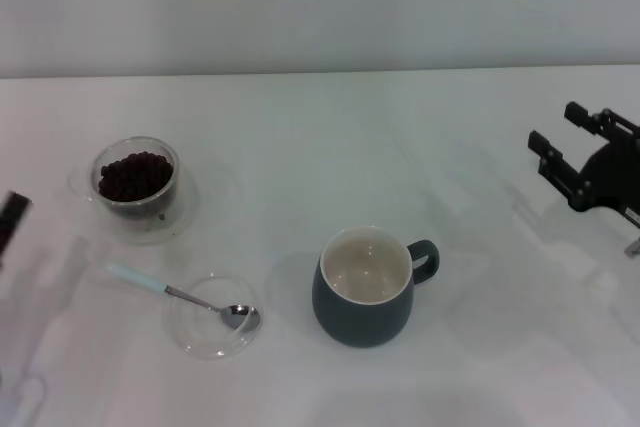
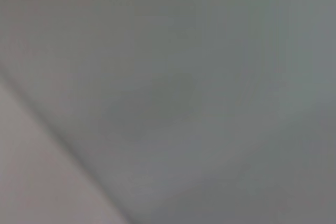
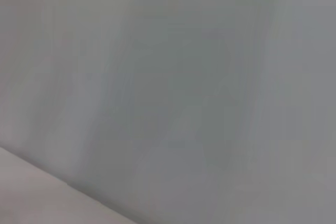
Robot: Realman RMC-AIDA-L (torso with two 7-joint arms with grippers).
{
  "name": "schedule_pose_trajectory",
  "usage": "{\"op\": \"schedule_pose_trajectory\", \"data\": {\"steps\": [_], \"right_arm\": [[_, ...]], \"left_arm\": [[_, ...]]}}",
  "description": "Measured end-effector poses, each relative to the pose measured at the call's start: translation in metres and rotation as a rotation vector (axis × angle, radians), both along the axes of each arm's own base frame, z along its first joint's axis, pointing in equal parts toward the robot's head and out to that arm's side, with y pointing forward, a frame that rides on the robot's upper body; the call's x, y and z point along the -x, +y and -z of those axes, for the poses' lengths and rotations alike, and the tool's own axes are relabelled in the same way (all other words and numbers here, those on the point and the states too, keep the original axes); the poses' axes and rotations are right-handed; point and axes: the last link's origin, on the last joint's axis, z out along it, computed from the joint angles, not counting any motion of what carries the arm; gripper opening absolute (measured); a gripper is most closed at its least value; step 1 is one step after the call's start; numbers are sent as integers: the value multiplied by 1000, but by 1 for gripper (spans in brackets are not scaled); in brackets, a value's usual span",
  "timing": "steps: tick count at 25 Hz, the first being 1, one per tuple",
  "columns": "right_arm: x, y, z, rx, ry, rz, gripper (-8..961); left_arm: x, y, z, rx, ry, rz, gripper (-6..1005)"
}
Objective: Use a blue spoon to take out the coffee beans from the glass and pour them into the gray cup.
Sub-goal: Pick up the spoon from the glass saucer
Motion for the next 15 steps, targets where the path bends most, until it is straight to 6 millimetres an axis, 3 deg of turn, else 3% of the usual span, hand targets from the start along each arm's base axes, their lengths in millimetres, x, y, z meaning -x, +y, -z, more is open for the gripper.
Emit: {"op": "schedule_pose_trajectory", "data": {"steps": [10,15], "right_arm": [[4,14,0,-66,-29,18,545],[2,14,-2,-99,-26,35,545]], "left_arm": [[-14,10,23,183,-24,61,774],[-11,10,28,224,-35,31,774]]}}
